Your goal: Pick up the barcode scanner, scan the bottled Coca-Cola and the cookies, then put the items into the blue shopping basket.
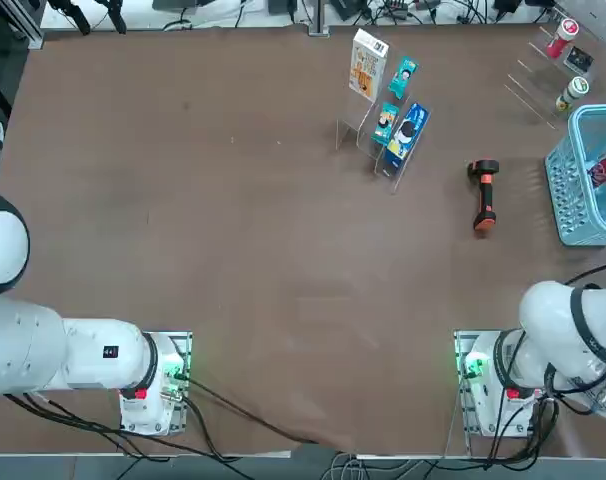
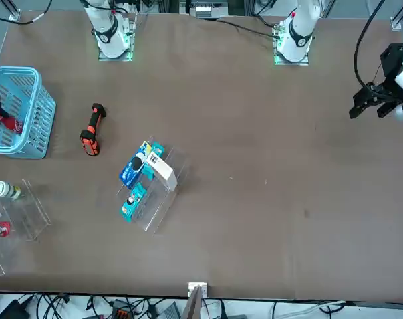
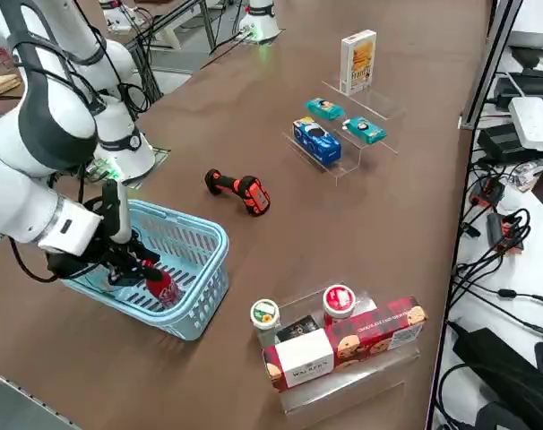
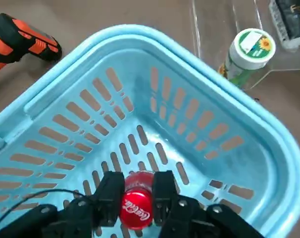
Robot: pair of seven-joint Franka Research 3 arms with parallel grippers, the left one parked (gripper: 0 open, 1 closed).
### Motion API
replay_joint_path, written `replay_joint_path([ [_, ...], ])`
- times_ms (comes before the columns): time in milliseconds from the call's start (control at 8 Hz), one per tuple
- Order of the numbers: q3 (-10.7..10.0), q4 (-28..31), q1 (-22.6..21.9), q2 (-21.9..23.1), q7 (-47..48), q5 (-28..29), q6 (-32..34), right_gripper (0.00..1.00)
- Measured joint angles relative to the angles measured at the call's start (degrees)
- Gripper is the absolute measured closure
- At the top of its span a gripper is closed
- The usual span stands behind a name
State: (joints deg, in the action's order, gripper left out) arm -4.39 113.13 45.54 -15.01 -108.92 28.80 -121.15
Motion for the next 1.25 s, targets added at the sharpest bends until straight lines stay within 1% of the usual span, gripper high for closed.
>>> replay_joint_path([
  [125,0.3,0.0,0.0,0.0,-0.1,0.0,0.0,0.50],
  [250,0.6,-0.2,0.0,0.2,-0.1,0.0,0.1,0.30],
  [375,0.9,-0.8,-0.1,0.6,-0.1,0.0,0.9,0.11],
  [500,1.3,-1.8,-0.4,1.2,0.7,0.1,2.7,0.00],
  [750,1.5,-3.8,-1.9,3.7,3.2,0.1,6.5,0.00],
  [1000,1.6,-6.2,-3.5,6.8,5.7,-2.3,10.4,0.00],
  [1125,1.6,-9.1,-3.9,8.0,8.5,-4.8,14.3,0.00],
  [1250,1.9,-13.2,-4.8,8.7,12.1,-7.5,18.7,0.00],
])
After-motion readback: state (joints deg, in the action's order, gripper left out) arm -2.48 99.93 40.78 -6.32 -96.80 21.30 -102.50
